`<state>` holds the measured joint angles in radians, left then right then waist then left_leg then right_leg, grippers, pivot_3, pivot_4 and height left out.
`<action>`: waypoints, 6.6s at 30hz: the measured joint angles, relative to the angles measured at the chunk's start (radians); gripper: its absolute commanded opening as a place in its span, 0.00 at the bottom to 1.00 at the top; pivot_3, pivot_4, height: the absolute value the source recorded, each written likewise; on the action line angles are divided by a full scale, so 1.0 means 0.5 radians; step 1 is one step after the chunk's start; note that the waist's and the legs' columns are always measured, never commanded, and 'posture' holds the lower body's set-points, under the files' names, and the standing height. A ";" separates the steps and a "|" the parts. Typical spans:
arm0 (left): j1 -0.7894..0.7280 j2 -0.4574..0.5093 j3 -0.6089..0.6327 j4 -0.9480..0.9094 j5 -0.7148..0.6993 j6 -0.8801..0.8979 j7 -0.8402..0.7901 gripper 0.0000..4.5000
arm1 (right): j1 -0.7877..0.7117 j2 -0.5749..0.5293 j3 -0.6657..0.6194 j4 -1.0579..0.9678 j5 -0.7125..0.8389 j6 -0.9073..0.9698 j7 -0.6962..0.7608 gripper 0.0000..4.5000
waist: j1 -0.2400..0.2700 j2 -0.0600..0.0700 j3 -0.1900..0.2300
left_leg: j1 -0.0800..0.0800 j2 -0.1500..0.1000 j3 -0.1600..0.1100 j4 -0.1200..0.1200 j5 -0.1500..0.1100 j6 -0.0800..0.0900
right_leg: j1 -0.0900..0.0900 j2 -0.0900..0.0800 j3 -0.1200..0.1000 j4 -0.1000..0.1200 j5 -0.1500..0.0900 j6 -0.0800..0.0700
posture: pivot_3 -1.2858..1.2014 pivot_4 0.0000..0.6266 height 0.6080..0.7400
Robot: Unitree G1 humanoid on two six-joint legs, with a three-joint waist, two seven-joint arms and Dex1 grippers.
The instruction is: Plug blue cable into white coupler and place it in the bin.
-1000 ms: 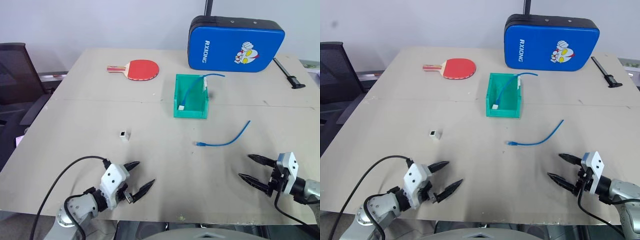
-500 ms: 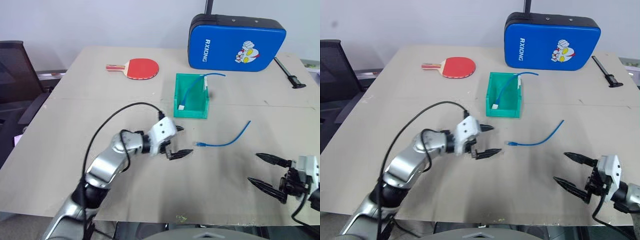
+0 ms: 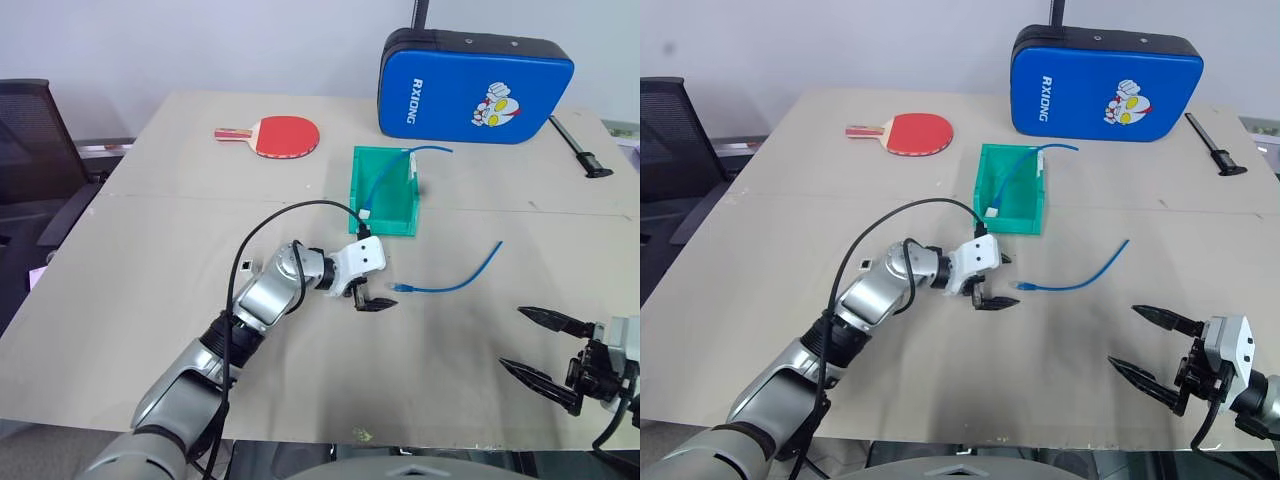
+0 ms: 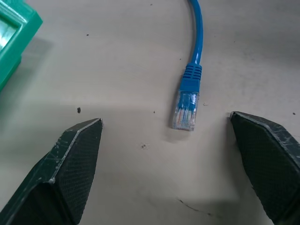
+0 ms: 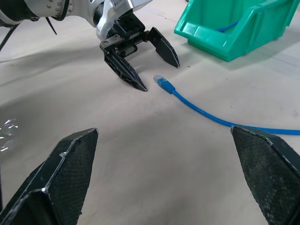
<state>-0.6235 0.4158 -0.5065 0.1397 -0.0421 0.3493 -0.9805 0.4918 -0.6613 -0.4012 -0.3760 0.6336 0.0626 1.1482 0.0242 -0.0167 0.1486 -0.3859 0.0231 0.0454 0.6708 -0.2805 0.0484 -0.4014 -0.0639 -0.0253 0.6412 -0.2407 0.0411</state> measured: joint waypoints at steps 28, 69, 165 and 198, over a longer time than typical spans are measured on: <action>0.490 -0.430 0.844 -0.829 -1.275 1.207 0.166 0.00 | -0.412 0.238 0.446 -0.412 0.865 1.170 -0.960 1.00 | -0.019 0.001 -0.001 | -0.011 0.002 -0.018 0.009 0.001 -0.001 | -0.001 -0.014 -0.008 0.004 0.000 0.000 | 0.52 0.24 0.92; 0.725 -0.222 0.919 -1.056 -1.832 1.434 0.484 0.82 | -0.755 0.395 0.578 -0.249 1.381 1.302 -1.116 0.00 | -0.026 0.001 0.000 | -0.015 -0.001 -0.022 0.011 0.001 -0.001 | -0.002 0.000 -0.007 0.003 0.000 0.000 | 0.52 0.24 0.92; 0.831 -0.471 0.675 -0.911 0.151 -0.335 1.400 0.08 | -1.986 0.986 1.407 0.383 -1.128 0.365 -1.197 0.00 | -0.026 0.007 -0.006 | -0.022 -0.001 -0.022 0.006 0.004 -0.007 | -0.013 -0.004 -0.021 0.011 0.003 -0.002 | 0.52 0.24 0.92; 0.933 -0.470 0.556 -0.432 -0.062 -0.101 1.050 0.08 | -1.745 0.930 1.442 0.719 -0.940 0.825 -1.023 0.00 | -0.028 0.011 -0.067 | 0.016 0.000 -0.023 0.002 0.004 -0.006 | 0.019 -0.007 -0.015 0.009 -0.003 -0.012 | 0.52 0.24 0.92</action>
<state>-0.1569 0.1809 -0.2283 -0.0765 -0.0731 0.2986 -0.4556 -0.3806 -0.1961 0.3199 -0.0167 0.1634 0.4749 0.6366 0.0102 -0.0114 0.1152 -0.3779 0.0229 0.0340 0.6716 -0.2787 0.0455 -0.3920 -0.0672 -0.0327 0.6455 -0.2420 0.0353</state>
